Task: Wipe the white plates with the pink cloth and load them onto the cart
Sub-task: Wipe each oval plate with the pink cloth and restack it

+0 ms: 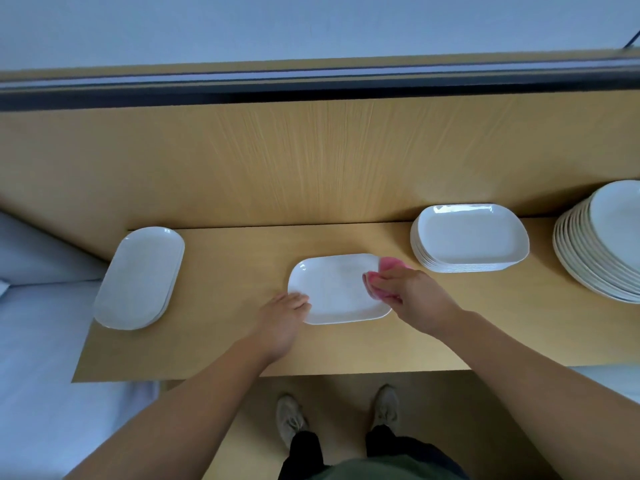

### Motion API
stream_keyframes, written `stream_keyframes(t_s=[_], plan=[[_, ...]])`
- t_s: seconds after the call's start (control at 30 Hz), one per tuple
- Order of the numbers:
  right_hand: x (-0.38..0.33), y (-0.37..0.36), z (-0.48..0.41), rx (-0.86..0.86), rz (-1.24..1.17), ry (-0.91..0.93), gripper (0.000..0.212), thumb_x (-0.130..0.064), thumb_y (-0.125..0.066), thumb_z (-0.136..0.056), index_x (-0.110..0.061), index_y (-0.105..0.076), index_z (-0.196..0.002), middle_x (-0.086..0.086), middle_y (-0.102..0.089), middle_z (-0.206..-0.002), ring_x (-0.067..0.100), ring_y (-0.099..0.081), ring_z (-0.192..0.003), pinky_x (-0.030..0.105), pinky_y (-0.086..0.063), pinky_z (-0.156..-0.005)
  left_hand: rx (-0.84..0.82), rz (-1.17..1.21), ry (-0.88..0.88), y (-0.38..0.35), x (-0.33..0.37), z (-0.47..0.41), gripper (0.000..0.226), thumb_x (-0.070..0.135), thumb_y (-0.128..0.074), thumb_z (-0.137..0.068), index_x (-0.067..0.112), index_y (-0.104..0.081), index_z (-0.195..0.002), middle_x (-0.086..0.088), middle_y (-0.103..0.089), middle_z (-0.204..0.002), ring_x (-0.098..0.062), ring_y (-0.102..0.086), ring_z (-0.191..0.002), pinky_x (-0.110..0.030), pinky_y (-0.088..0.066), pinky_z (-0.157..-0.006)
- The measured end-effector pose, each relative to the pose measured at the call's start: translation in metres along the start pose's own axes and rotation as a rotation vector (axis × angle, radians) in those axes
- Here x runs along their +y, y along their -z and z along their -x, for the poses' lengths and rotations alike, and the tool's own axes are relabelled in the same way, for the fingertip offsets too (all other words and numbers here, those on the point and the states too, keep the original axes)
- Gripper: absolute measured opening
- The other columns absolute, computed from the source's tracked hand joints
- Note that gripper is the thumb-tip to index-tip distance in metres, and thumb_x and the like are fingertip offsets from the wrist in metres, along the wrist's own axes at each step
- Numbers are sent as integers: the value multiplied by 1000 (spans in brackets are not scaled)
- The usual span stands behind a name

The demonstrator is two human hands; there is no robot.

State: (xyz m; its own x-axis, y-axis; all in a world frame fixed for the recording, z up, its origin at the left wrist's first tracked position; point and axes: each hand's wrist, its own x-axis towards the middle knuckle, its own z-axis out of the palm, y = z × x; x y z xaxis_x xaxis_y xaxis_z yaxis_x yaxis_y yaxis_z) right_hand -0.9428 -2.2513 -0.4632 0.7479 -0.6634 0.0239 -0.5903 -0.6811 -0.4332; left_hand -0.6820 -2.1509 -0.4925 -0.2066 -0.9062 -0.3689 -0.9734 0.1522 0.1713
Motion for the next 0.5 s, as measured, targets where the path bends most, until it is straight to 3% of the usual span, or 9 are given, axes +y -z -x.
stream_keyframes(t_s=[0.2,0.33,0.43,0.5], plan=[[6,6,0,14,-13,26,15,-6,-55,-93,-17,-61,-85,-12,-50,-78,10,-45,-90,31,-49,-68,49,-93,-22,-2,3,-9,39,14,-28,-102,17,-53,-132,6,-31,-156,-14,-25,-143,-26,-14,-115],[2,17,-1,79,-57,46,17,-7,-55,-96,-13,-60,-81,-15,-43,-76,12,-44,-86,29,-47,-69,32,-111,-65,-4,4,-6,39,7,-30,-98,14,-56,-127,2,-36,-152,-17,-30,-141,-28,-19,-114],[1,25,-2,111,-77,45,18,-15,-53,-99,-13,-63,-85,-9,-53,-80,15,-47,-93,30,-48,-74,52,-106,-64,-3,6,-2,40,6,-33,-98,14,-57,-128,-1,-41,-150,-19,-34,-140,-30,-22,-116],[1,29,-3,134,-90,44,24,-24,-48,-102,-13,-65,-88,-4,-57,-83,17,-48,-97,33,-50,-77,77,-73,-32,0,9,-3,34,6,-37,-95,15,-60,-119,-3,-56,-135,-22,-48,-129,-31,-34,-106]])
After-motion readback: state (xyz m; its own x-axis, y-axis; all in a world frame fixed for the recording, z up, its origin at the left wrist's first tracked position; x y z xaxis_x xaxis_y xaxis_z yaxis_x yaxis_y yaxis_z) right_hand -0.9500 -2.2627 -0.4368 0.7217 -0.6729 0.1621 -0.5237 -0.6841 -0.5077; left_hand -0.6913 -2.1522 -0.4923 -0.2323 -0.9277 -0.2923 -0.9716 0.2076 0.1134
